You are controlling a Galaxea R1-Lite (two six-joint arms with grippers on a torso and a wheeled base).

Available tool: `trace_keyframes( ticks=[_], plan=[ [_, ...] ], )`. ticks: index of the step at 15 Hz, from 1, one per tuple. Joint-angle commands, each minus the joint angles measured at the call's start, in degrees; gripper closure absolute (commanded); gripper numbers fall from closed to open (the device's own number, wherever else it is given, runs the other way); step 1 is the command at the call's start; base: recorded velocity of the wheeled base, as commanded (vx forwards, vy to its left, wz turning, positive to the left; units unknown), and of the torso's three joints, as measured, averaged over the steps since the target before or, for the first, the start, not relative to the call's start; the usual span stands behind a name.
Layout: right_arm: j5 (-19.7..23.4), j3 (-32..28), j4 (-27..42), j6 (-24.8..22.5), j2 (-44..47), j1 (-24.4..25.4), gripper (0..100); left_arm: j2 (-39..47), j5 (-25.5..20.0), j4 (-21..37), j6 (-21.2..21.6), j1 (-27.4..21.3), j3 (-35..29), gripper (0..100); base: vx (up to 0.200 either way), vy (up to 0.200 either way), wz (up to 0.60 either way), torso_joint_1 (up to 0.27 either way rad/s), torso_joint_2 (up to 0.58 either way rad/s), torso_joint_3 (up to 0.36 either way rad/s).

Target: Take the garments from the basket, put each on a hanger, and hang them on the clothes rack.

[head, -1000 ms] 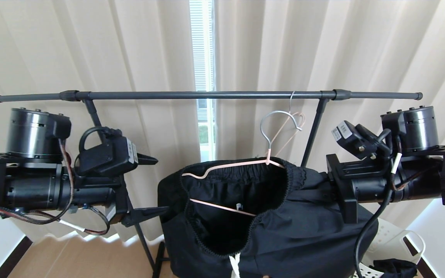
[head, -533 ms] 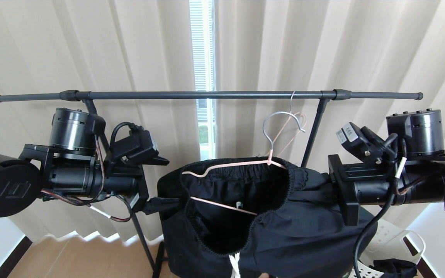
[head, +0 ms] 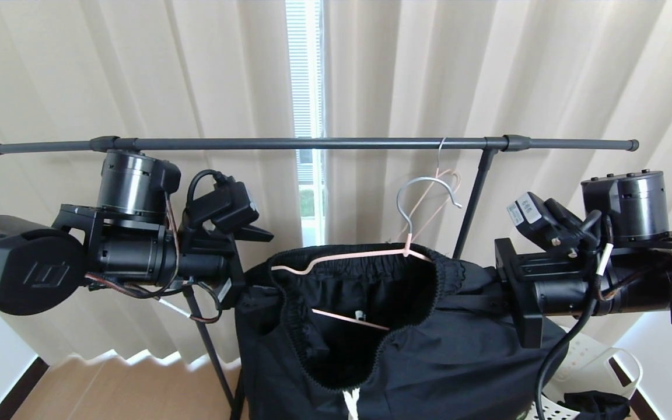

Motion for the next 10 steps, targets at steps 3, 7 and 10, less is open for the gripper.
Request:
trace_keyframes(
  ticks=[3, 7, 10],
  plan=[
    [-0.04, 0.17, 0.03, -0.06, -0.08, 0.17, 100, 1.19, 1.53, -0.06, -0.29, -2.89, -2.44, 0, 0.000, 0.000, 0.00, 0.000, 0.00, 0.000],
    [-0.04, 0.26, 0.03, -0.06, -0.08, 0.70, 100, 1.72, 3.37, -0.15, -4.77, -6.49, -4.11, 0, 0.000, 0.000, 0.00, 0.000, 0.00, 0.000],
    [0.13, 0.26, -0.06, -0.06, -0.17, 0.70, 100, 2.25, 3.73, -0.15, -4.94, -9.92, -4.38, 0, 0.000, 0.000, 0.00, 0.000, 0.00, 0.000]
  ],
)
